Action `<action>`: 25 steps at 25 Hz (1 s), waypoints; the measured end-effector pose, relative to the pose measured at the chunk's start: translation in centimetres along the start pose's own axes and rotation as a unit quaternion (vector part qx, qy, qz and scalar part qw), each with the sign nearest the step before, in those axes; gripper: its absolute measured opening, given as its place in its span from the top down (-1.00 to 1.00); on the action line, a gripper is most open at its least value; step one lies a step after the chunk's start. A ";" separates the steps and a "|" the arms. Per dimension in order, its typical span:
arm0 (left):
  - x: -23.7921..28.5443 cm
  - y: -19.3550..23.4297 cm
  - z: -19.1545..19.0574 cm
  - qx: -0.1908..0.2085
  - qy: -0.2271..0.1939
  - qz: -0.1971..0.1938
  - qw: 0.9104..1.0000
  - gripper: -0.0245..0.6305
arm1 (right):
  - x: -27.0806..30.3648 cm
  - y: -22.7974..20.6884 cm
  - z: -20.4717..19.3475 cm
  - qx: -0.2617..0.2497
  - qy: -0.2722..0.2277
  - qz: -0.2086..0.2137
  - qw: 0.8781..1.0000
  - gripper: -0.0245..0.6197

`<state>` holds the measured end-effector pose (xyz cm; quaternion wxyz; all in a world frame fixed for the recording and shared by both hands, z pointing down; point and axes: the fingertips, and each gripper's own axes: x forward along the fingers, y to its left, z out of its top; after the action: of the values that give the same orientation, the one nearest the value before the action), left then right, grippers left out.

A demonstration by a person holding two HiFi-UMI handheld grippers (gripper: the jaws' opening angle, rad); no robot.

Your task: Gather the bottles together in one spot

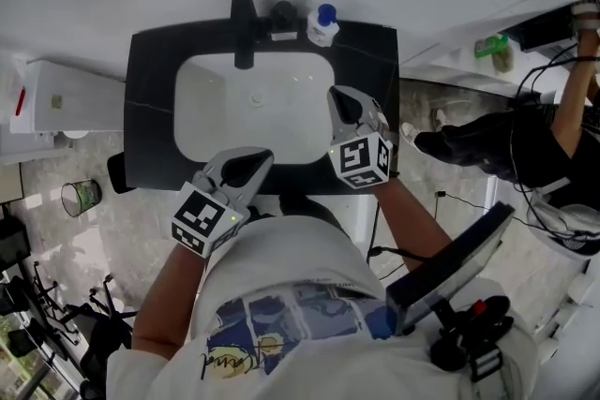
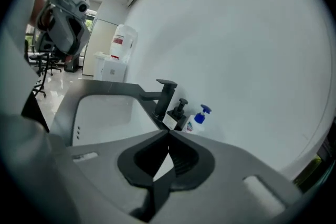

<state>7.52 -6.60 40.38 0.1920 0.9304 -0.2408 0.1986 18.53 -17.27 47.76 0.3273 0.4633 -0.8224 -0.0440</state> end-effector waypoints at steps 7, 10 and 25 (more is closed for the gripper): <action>-2.5 -0.4 -0.4 0.019 -0.010 -0.024 0.999 0.92 | -2.7 4.6 1.1 0.063 0.017 0.028 0.997 0.92; -4.6 -0.5 -1.2 0.027 -0.008 -0.035 0.999 0.92 | -3.6 6.5 2.3 0.082 0.020 0.030 0.996 0.92; -20.1 -0.3 -8.1 0.015 -0.022 -0.060 0.998 0.92 | -11.1 20.2 9.1 0.214 0.020 0.014 0.977 0.93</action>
<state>-10.77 4.74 37.87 0.1844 0.9501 -0.1854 0.1698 2.43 0.81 42.73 0.2379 0.5117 -0.8124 0.1467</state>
